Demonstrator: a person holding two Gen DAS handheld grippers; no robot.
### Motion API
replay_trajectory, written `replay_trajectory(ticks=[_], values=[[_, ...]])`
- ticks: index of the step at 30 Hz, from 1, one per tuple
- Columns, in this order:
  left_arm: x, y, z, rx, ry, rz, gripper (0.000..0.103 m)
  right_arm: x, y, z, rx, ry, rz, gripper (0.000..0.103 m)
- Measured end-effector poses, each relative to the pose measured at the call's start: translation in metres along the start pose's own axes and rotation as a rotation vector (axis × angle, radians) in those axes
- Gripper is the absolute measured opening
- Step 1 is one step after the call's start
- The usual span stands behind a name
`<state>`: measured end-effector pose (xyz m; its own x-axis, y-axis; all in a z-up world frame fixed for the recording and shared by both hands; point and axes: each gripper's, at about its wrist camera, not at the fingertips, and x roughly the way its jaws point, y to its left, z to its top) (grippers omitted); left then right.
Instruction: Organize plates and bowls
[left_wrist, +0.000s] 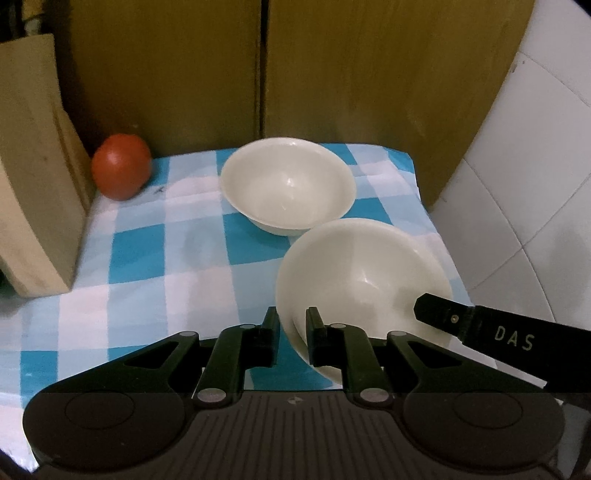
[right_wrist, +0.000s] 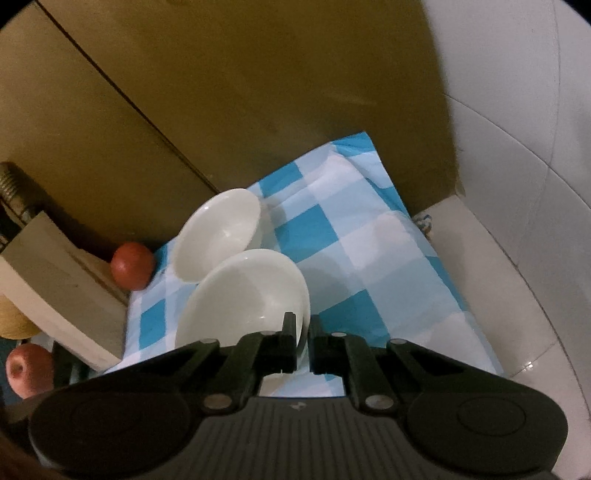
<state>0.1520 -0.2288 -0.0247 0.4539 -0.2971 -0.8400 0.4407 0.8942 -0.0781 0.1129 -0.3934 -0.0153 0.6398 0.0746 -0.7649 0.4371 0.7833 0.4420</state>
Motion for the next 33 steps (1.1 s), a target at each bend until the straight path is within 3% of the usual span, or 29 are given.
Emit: replay_trajectory(ticks=[16,33], values=[[-0.05,0.042,-0.016,-0.059,-0.046,0.06,0.023,-0.014,0.051,-0.028,-0.109,0.031,0.093,0.01],[-0.096,0.081,-0.058,-0.139,-0.067,0.084,0.026,-0.03,0.095,-0.077,-0.223,0.083,0.141,0.011]])
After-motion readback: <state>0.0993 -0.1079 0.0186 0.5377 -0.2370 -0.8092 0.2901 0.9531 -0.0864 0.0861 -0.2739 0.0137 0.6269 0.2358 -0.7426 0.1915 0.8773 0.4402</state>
